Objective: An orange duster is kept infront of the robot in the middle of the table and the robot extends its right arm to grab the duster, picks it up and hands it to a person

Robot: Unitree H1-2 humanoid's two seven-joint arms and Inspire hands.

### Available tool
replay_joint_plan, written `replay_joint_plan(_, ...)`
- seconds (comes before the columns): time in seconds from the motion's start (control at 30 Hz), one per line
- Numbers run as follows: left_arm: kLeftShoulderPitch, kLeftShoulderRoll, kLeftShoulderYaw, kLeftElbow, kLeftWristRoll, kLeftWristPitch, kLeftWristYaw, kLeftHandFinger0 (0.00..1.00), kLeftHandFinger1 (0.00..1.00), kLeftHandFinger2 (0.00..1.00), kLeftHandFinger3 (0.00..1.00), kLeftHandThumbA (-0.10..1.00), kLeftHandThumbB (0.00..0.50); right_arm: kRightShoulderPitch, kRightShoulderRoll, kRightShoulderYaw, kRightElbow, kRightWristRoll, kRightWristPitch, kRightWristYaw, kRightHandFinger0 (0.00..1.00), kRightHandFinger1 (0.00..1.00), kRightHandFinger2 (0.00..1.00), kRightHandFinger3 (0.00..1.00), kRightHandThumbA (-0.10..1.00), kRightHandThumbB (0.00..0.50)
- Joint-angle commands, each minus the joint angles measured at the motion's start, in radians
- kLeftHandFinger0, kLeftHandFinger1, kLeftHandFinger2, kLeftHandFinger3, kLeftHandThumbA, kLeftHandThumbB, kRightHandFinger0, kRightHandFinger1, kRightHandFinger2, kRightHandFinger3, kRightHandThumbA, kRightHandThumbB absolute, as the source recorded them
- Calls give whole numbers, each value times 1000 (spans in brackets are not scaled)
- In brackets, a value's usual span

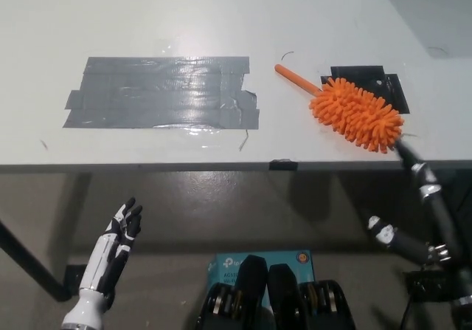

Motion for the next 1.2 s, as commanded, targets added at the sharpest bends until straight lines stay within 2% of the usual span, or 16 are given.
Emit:
replay_joint_plan(0.0,4,11,5,-11,-2,-42,-5,1000,1000,1000,1000,895,141,-103,-67,-45,-171,-60,179,35,1000,1000,1000,1000,872,269)
replay_joint_plan(0.1,10,14,4,-19,0,-36,-8,1000,1000,1000,1000,894,142,-172,-108,-45,-173,-88,293,68,1000,1000,1000,1000,880,313)
replay_joint_plan(0.17,24,9,-2,-27,-1,-39,-12,1000,1000,1000,1000,894,138,-205,-146,-40,-171,-109,338,90,1000,1000,1000,1000,919,306)
replay_joint_plan(0.2,38,1,-6,-28,0,-44,-11,1000,1000,1000,1000,901,146,-255,-181,-31,-160,-126,400,120,1000,1000,1000,1000,948,349)
replay_joint_plan(0.3,89,-6,-7,-40,-10,-49,-13,1000,1000,1000,1000,910,148,-331,-231,2,-129,-129,501,179,1000,1000,1000,1000,975,361)
replay_joint_plan(0.37,106,-14,-14,-55,-20,-45,-22,1000,1000,1000,1000,883,127,-387,-268,24,-90,-139,533,211,1000,1000,1000,1000,985,362)
replay_joint_plan(0.43,67,-7,-3,-66,-35,-20,-27,1000,1000,1000,1000,859,151,-528,-282,45,26,-155,545,250,1000,1000,1000,1000,943,355)
replay_joint_plan(0.5,43,2,1,-69,-31,-14,-26,1000,1000,1000,1000,872,148,-586,-281,45,68,-170,546,262,1000,1000,1000,1000,938,355)
replay_joint_plan(0.6,33,5,3,-71,-22,-8,-22,1000,1000,1000,1000,903,186,-672,-260,22,113,-186,546,307,1000,1000,1000,1000,929,398)
replay_joint_plan(0.63,30,9,6,-72,-26,-7,-23,1000,1000,1000,1000,901,189,-700,-255,25,129,-204,546,325,1000,1000,1000,1000,933,382)
replay_joint_plan(0.7,25,14,12,-82,-34,-4,-26,1000,1000,1000,1000,892,180,-758,-241,39,194,-254,546,353,1000,1000,1000,1000,927,368)
replay_joint_plan(0.93,22,12,5,-85,-14,-9,-27,1000,1000,1000,1000,900,174,-878,-194,81,464,-369,546,376,1000,1000,1000,1000,966,394)
replay_joint_plan(1.17,41,6,5,-92,-13,-17,-27,1000,1000,1000,1000,873,161,-961,-150,140,719,-394,546,414,1000,1000,1000,1000,1000,439)
